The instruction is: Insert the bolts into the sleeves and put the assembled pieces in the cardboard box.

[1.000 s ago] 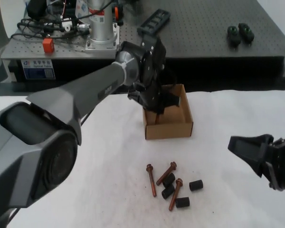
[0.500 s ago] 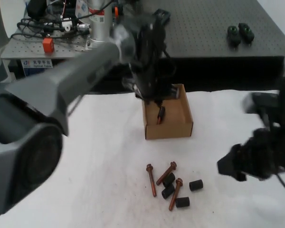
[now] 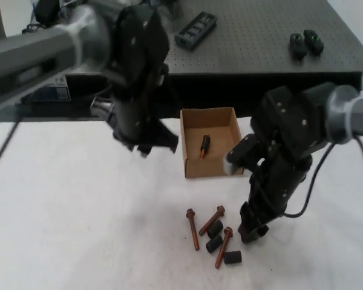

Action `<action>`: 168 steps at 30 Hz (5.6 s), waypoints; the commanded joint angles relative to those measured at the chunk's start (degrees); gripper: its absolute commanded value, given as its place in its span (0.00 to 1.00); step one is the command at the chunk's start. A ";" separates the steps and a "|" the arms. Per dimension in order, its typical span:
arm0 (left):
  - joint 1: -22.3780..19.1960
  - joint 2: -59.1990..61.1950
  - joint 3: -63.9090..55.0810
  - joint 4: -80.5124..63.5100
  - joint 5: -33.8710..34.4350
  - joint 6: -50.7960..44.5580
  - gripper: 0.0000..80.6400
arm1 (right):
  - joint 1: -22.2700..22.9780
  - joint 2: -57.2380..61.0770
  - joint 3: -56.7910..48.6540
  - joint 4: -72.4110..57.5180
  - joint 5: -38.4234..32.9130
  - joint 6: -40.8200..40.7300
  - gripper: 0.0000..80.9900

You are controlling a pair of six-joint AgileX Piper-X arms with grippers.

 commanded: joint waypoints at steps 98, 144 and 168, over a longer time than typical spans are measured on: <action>-12.14 24.49 -13.73 -6.07 20.34 18.25 0.01 | -2.64 -30.53 20.45 -11.66 -1.39 22.91 0.03; -0.87 -9.56 30.79 -81.81 62.20 -33.25 0.02 | 4.71 -30.91 36.94 -82.96 -20.39 54.26 0.03; -0.87 -9.56 30.79 -54.05 43.87 -12.97 0.59 | -4.79 12.71 -23.29 -23.26 -5.28 22.26 0.03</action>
